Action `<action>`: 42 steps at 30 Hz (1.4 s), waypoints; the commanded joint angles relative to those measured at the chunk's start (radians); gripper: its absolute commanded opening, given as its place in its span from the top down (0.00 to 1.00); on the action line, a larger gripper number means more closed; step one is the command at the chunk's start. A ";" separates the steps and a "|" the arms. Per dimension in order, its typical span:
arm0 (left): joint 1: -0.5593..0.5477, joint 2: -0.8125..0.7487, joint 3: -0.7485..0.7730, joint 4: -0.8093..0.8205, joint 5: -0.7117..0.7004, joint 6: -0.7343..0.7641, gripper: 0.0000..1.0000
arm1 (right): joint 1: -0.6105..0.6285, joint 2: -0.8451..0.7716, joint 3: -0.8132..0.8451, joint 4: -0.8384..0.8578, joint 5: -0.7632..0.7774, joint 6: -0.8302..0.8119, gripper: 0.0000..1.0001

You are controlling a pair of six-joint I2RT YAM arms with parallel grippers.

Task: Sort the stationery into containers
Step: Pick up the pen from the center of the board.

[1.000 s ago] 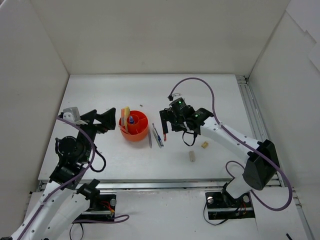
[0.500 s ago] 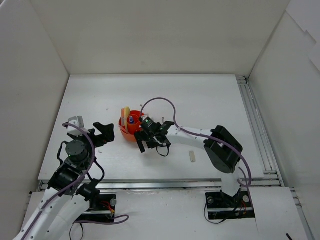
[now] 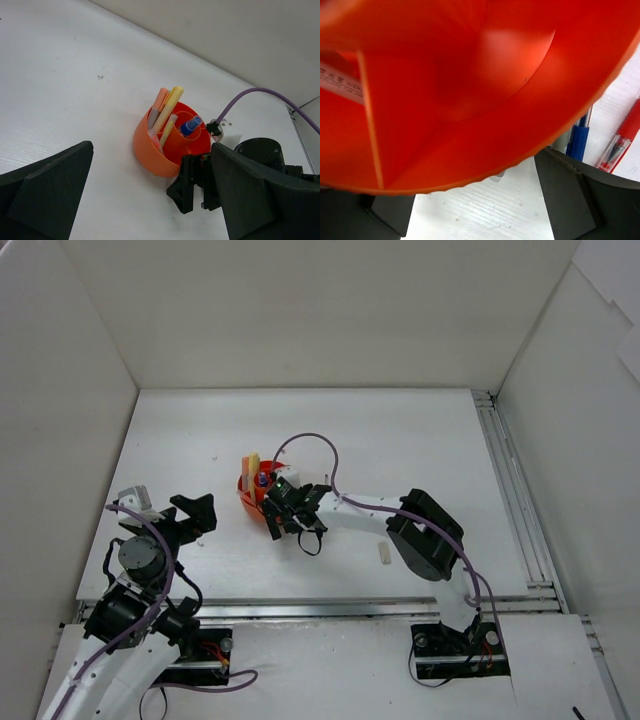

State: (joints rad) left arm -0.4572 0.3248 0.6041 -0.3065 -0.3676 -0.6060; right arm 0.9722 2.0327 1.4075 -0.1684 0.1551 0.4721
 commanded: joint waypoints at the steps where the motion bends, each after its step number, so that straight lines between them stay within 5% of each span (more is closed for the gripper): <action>1: -0.003 0.007 0.013 -0.002 -0.037 -0.009 0.01 | 0.003 0.003 0.036 -0.003 0.095 0.033 0.14; 6: -0.003 -0.001 0.011 0.001 -0.059 -0.011 0.01 | 0.005 0.011 0.031 -0.028 0.150 0.043 0.28; 23: -0.003 0.033 0.014 0.020 -0.037 -0.015 0.01 | 0.002 -0.139 -0.146 -0.083 0.230 0.096 1.00; 30: -0.003 0.049 0.020 0.035 0.002 -0.006 0.01 | 0.003 -0.287 -0.209 -0.054 0.155 0.019 1.00; 42: -0.003 0.137 0.054 0.138 0.269 0.025 0.01 | -0.044 -0.764 -0.537 0.254 -0.325 -0.243 1.00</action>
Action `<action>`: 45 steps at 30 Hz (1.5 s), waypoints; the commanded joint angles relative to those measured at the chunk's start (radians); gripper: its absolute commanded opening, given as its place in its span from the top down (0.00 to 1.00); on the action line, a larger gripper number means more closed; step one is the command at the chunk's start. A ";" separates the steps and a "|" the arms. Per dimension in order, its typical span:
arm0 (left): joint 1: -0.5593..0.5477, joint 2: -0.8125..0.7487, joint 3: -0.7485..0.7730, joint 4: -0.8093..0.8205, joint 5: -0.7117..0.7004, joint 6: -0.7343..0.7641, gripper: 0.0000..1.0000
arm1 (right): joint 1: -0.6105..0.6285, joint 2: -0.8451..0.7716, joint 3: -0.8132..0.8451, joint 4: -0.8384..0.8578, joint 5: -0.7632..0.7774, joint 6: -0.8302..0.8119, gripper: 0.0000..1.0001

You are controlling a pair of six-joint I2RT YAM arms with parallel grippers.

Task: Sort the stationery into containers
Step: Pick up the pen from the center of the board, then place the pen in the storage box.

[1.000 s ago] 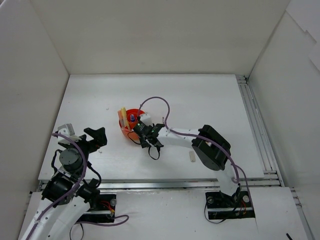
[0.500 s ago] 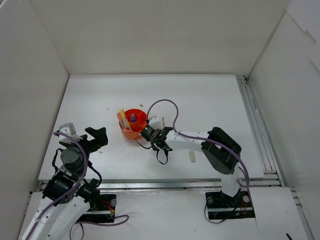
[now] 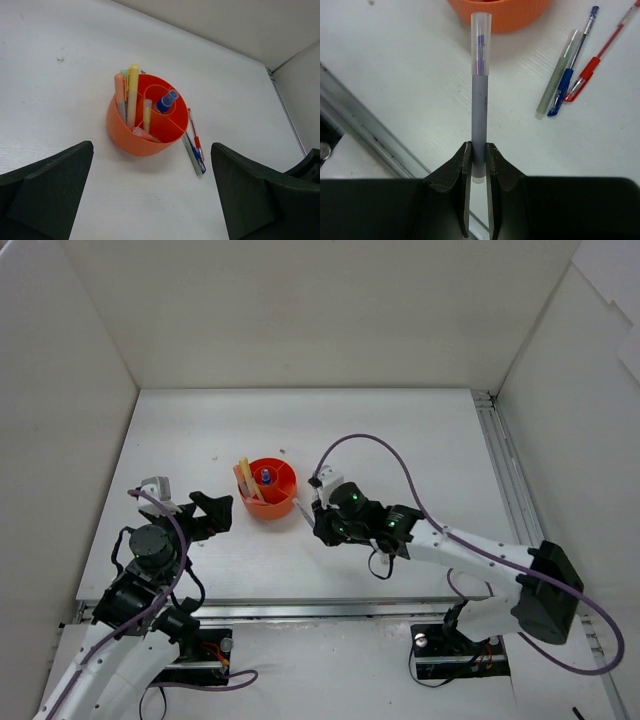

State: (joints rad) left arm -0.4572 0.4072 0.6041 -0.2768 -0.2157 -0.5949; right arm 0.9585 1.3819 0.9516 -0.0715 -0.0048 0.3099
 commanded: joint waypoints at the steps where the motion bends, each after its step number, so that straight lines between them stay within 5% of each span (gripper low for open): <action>1: -0.003 0.071 0.052 0.126 0.140 0.004 0.01 | -0.050 -0.145 -0.108 0.186 -0.210 -0.089 1.00; 11: -0.012 0.317 0.036 0.511 0.639 -0.084 0.01 | -0.050 -0.313 -0.206 0.314 -0.279 -0.155 1.00; 22: -0.109 0.424 0.077 0.576 0.624 -0.075 0.04 | -0.046 -0.348 -0.212 0.409 -0.278 -0.196 1.00; 30: -0.161 0.475 0.097 0.587 0.613 -0.062 0.35 | -0.030 -0.336 -0.209 0.461 -0.253 -0.187 1.00; 31: -0.170 0.476 0.094 0.591 0.613 -0.060 0.46 | -0.026 -0.331 -0.211 0.458 -0.239 -0.189 1.00; 38: -0.189 0.482 0.088 0.611 0.590 -0.054 0.68 | 0.006 -0.311 -0.195 0.457 -0.224 -0.209 1.00; 42: -0.189 0.466 0.082 0.608 0.584 -0.051 1.00 | 0.014 -0.314 -0.198 0.444 -0.173 -0.210 1.00; 45: -0.189 0.452 0.077 0.608 0.582 -0.042 1.00 | 0.014 -0.316 -0.194 0.434 -0.138 -0.204 1.00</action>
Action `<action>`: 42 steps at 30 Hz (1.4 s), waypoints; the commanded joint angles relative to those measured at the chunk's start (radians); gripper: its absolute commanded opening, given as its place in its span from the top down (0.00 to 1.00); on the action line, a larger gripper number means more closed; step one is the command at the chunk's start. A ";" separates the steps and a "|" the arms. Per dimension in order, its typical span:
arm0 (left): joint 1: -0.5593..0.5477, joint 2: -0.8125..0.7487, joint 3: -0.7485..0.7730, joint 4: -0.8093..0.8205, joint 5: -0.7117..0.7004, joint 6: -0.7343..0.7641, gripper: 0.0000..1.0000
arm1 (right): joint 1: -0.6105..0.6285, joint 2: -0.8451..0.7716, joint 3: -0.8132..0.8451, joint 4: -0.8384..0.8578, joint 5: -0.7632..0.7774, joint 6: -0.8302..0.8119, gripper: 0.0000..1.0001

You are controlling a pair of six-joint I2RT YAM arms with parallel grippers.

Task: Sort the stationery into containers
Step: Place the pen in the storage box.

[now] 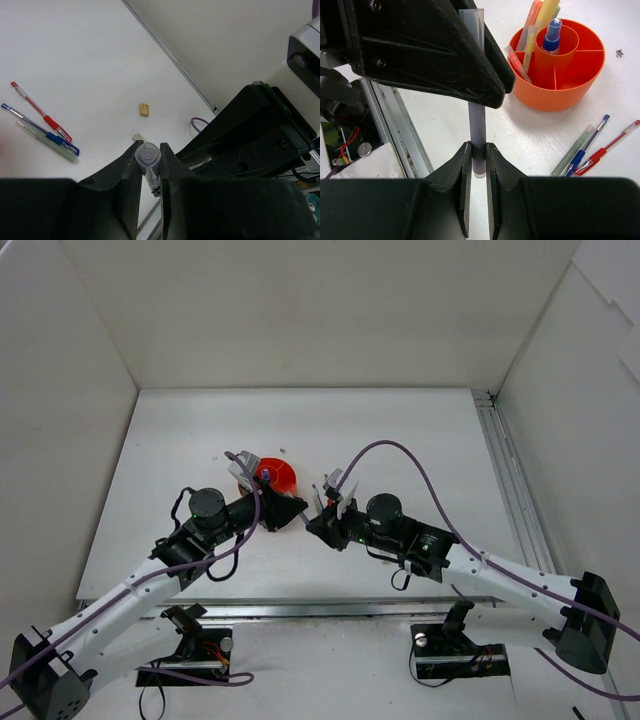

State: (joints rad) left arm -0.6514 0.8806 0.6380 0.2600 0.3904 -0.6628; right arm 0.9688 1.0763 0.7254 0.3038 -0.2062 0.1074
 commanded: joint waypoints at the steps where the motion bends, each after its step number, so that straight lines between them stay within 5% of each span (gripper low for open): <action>1: 0.006 -0.025 0.042 0.071 -0.028 0.028 1.00 | 0.004 -0.007 0.040 0.052 0.071 -0.002 1.00; 3: 0.006 -0.031 0.043 0.073 -0.033 0.034 1.00 | 0.004 0.005 0.049 0.037 0.093 0.012 0.97; 6: 0.006 -0.040 0.040 0.073 -0.051 0.043 1.00 | 0.004 0.020 0.071 0.023 0.123 0.035 0.73; 7: 0.006 -0.042 0.038 0.071 -0.071 0.049 1.00 | 0.004 0.023 0.084 0.005 0.136 0.044 0.05; 8: 0.006 -0.048 0.040 0.073 -0.079 0.058 1.00 | 0.005 0.027 0.094 -0.009 0.178 0.057 0.02; 17: 0.006 -0.014 0.100 -0.017 -0.309 0.284 1.00 | 0.004 -0.035 0.128 -0.202 0.494 0.140 0.02; 23: 0.006 0.076 0.126 -0.025 -0.294 0.477 1.00 | 0.002 -0.131 0.080 -0.270 0.617 0.138 0.02; 42: 0.006 0.284 -0.015 0.355 -0.502 0.756 1.00 | -0.004 -0.122 0.077 -0.298 0.662 0.094 0.02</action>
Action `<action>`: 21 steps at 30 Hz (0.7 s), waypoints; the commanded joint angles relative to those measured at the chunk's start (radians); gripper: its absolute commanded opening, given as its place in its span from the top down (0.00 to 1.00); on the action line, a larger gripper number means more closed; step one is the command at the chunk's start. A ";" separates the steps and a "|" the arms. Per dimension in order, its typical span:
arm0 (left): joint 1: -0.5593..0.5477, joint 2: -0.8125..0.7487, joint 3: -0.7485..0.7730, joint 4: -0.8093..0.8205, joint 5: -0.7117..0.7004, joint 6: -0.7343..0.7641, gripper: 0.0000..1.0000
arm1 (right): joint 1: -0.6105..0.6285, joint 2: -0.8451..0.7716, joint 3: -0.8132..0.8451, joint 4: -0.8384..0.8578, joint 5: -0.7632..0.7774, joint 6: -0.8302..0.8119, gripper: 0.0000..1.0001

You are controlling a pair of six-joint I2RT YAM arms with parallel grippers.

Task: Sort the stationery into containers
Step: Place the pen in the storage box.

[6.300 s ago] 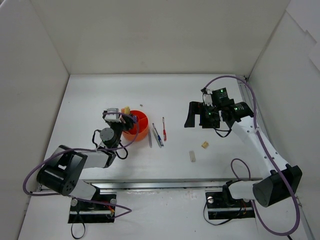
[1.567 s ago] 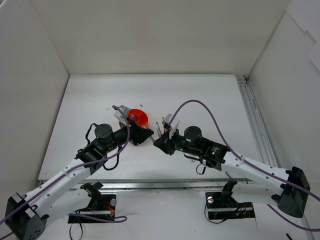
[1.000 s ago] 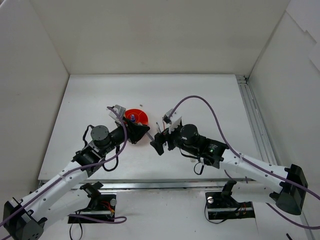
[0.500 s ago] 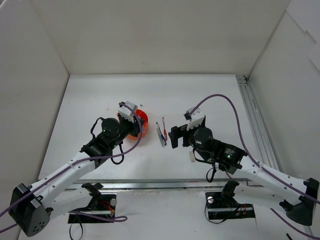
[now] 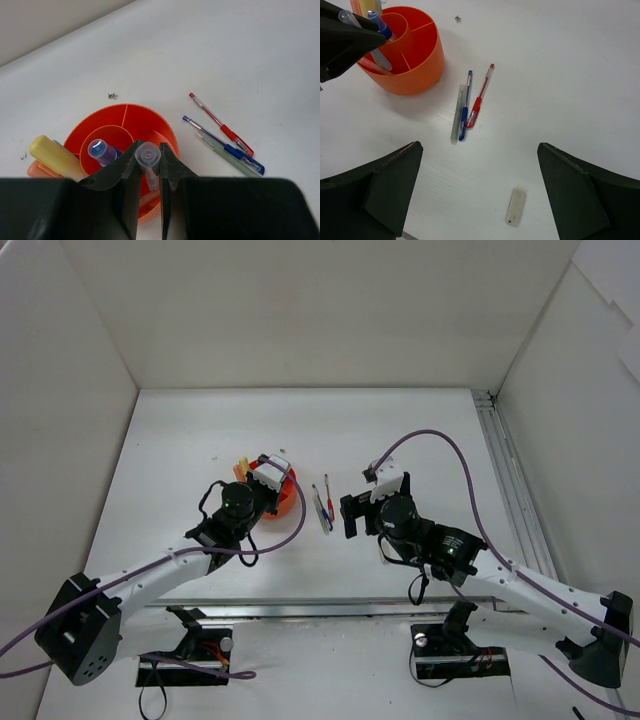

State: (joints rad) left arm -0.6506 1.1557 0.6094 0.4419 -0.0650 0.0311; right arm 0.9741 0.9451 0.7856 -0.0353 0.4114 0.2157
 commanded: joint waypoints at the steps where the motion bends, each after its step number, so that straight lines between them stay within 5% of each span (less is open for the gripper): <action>1: 0.005 0.021 0.012 0.184 -0.042 0.066 1.00 | -0.008 0.011 0.017 0.041 0.044 -0.015 0.02; 21: 0.106 0.036 -0.049 0.294 0.116 -0.056 1.00 | -0.032 0.015 0.018 0.041 0.049 -0.016 0.02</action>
State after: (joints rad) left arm -0.5632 1.2079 0.5564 0.6350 0.0044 0.0250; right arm 0.9512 0.9623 0.7856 -0.0357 0.4290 0.2047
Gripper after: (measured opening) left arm 0.128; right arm 0.979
